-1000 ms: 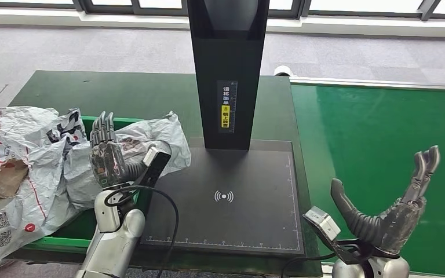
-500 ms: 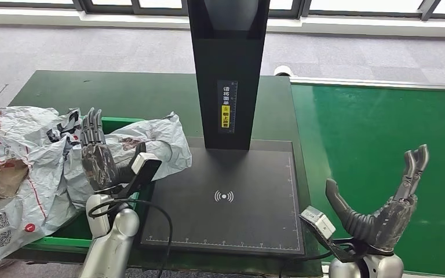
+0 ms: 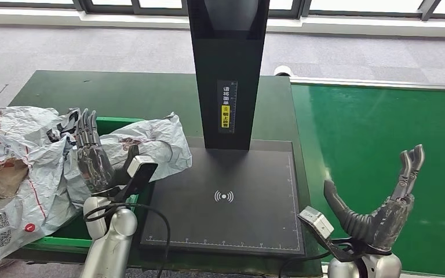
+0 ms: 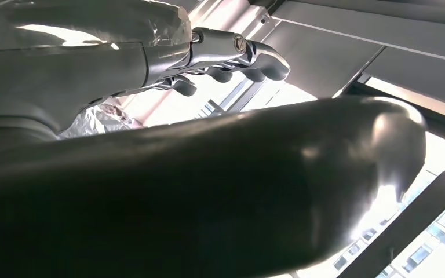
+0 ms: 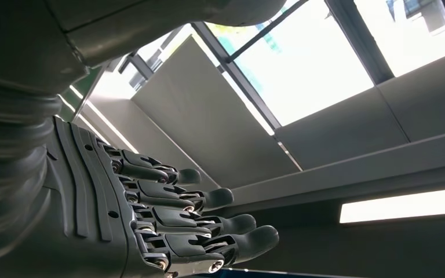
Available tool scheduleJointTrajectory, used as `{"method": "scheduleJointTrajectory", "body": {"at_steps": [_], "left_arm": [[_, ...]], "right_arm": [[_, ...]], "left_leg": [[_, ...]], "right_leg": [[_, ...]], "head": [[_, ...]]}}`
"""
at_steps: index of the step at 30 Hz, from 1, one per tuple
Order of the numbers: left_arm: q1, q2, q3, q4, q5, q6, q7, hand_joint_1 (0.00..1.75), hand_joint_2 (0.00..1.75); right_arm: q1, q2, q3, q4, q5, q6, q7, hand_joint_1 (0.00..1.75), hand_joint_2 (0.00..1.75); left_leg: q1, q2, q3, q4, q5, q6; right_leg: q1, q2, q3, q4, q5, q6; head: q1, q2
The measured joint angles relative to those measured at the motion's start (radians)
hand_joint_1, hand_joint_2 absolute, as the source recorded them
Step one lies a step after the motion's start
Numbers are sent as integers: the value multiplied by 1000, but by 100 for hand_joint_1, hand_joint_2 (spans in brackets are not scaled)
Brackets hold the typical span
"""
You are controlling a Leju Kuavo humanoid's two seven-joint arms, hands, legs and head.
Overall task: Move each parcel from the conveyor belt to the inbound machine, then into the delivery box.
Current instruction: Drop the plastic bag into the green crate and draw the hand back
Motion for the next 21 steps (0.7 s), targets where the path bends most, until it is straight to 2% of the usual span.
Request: {"method": "scheduleJointTrajectory", "body": {"at_steps": [7, 9, 13, 15, 17, 21], "left_arm": [[0, 0, 2, 0, 14, 0, -13, 0, 0], [1, -1, 2, 2, 105, 0, -78, 0, 0], [8, -3, -8, -10, 488, -42, -298, 0, 0], [23, -3, -30, -45, 696, -129, -384, 0, 87], [48, 0, -66, -105, 895, -262, -419, 0, 175], [102, 7, -151, -215, 1148, -577, -422, 0, 175]], "right_arm": [[0, 0, 0, 0, 0, 0, 0, 0, 175], [0, 0, 0, 0, 0, 0, 1, 0, 175], [0, 0, -1, 4, -14, 0, -17, 0, 175], [-1, 0, -2, 13, -31, 0, -29, 0, 175], [-4, 0, -2, 29, -67, 0, -52, 0, 175], [-26, -2, 51, 97, -235, 38, -117, 0, 175]], "left_leg": [[0, 0, 0, 0, 0, 0], [0, 0, 0, 0, 0, 0], [0, 0, 0, 0, 0, 0], [0, 0, 0, 0, 0, 0], [0, 0, 0, 0, 0, 0], [0, 0, -2, 0, 0, 0]], "right_leg": [[0, 0, 0, 0, 0, 0], [0, 0, 0, 0, 0, 0], [0, 0, -1, 0, 0, 0], [0, 0, 0, 0, 0, 0], [0, 0, 0, 0, 0, 0], [0, 0, 0, 0, 0, 0]], "head": [[0, 0], [0, 0], [0, 0], [0, 0], [0, 0], [0, 0]]}}
